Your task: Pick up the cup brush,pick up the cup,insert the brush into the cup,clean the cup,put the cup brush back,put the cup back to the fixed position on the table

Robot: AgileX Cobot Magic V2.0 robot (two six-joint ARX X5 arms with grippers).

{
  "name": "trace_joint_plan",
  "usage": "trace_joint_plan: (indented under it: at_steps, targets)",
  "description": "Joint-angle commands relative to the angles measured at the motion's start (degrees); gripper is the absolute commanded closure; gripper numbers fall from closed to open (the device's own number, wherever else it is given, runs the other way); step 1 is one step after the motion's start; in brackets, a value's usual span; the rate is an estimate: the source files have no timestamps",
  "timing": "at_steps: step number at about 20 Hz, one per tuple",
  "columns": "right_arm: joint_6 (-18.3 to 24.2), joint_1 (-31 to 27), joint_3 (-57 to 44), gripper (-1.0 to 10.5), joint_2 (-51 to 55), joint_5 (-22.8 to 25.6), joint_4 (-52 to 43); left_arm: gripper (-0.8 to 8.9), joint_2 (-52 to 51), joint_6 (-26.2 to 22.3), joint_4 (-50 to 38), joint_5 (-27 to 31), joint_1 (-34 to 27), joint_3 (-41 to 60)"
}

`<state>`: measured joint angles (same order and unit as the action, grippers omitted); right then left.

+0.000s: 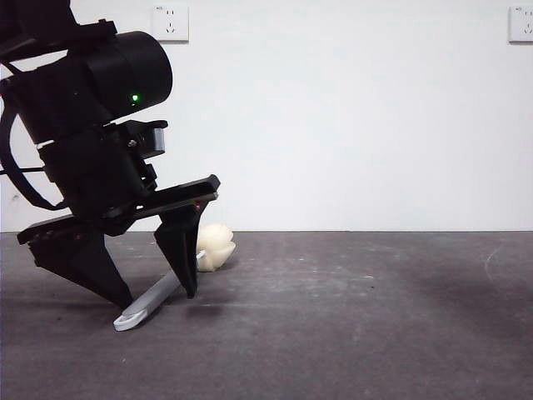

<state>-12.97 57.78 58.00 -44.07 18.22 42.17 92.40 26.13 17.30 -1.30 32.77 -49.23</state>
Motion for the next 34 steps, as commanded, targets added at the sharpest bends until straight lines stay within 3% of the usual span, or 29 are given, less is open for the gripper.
trace_joint_plan:
  at_steps: [1, 6, 11, 14, 20, 23, 29, 34]
  targets:
    - [1.9, 0.1, -3.5, 9.6, -0.7, 0.3, -6.3, 4.55, -2.4, -1.2, 0.8, -0.3, -0.2, 0.6]
    - [4.3, 0.0, -17.9, 9.6, -2.5, 4.8, -26.3, 4.56, -14.1, -6.3, 6.0, -0.3, -0.2, 0.4]
    - [6.3, -2.9, -30.9, 9.6, -9.1, 6.4, -50.2, 4.58, -29.0, -8.2, 13.1, -0.7, 0.4, 0.4]
    - [8.4, -4.9, -31.7, 9.6, -18.5, 6.1, -58.8, 4.59, -36.1, -8.2, 15.8, -0.7, 1.3, 0.4]
    - [8.4, -9.5, -31.7, 9.6, -38.0, 5.8, -76.6, 4.59, -43.3, -8.4, 22.0, -0.6, 2.1, 0.4]
    - [8.3, -12.2, -31.7, 9.6, -42.7, 5.4, -82.8, 4.59, -44.6, -8.4, 24.0, -0.6, 2.1, 0.4]
    - [7.9, -16.9, -31.7, 9.6, -49.5, -0.7, -88.4, 4.59, -44.9, -8.9, 23.9, -0.6, 2.1, 0.4]
    - [7.9, -20.2, -31.5, 9.6, -54.4, -2.8, -93.8, 4.59, -44.9, -9.5, 23.9, -0.6, 2.1, 0.4]
